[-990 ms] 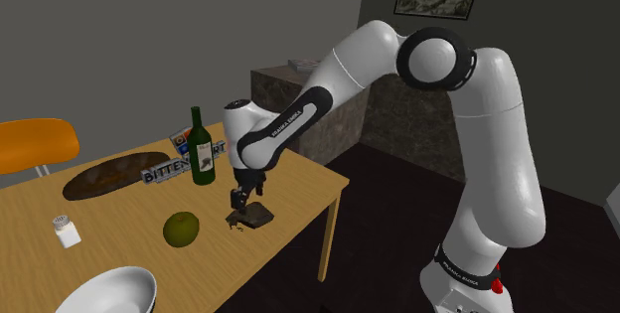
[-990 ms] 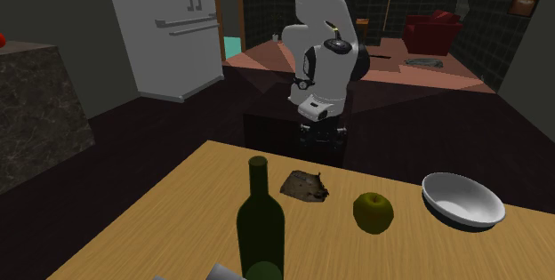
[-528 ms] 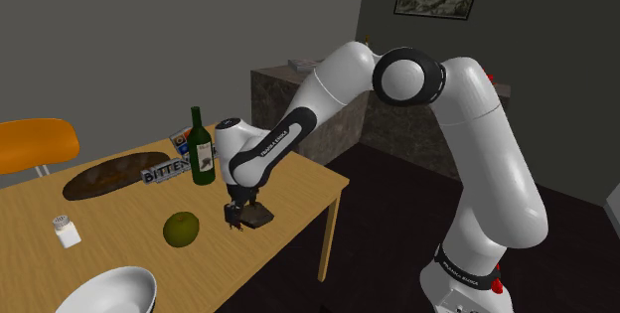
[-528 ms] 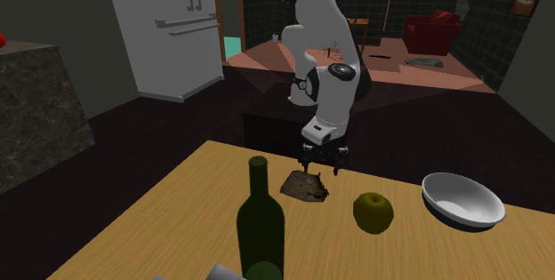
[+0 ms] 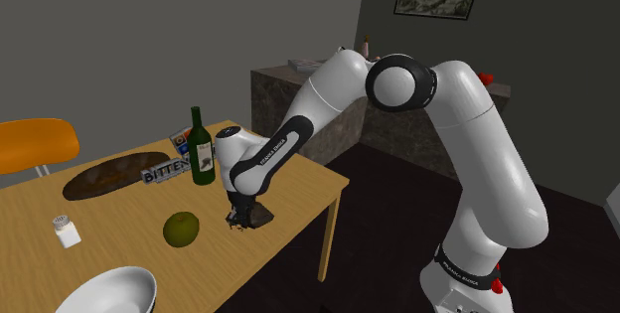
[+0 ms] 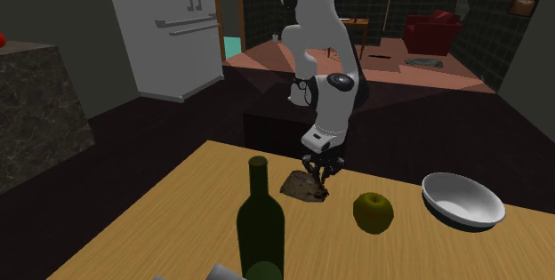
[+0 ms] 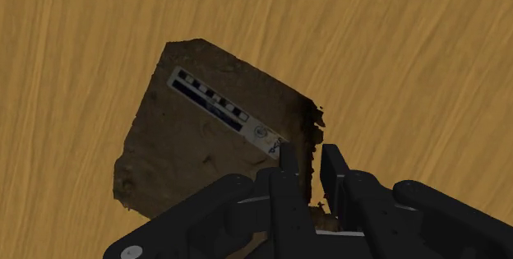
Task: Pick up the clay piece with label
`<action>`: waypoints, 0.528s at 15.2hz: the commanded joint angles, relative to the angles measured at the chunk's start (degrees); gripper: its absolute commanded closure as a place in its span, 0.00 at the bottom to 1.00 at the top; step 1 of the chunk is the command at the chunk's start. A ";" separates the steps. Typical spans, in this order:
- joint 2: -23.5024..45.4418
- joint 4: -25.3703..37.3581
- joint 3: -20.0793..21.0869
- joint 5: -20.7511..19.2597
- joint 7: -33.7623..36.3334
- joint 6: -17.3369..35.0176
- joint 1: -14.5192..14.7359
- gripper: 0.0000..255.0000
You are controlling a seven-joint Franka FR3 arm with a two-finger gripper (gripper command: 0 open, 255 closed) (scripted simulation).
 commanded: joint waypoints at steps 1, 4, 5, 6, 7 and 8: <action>0.02 0.00 -0.01 -0.01 0.01 0.02 0.00 1.00; 0.02 0.00 0.00 -0.01 0.01 0.02 0.00 1.00; 0.03 0.01 0.00 -0.01 0.01 0.02 0.00 1.00; 0.02 0.00 -0.01 -0.01 0.01 0.03 0.00 1.00; 0.04 0.06 0.00 0.00 -0.02 -0.01 -0.01 1.00; -0.59 -0.11 0.11 0.13 -0.12 -0.46 -0.10 1.00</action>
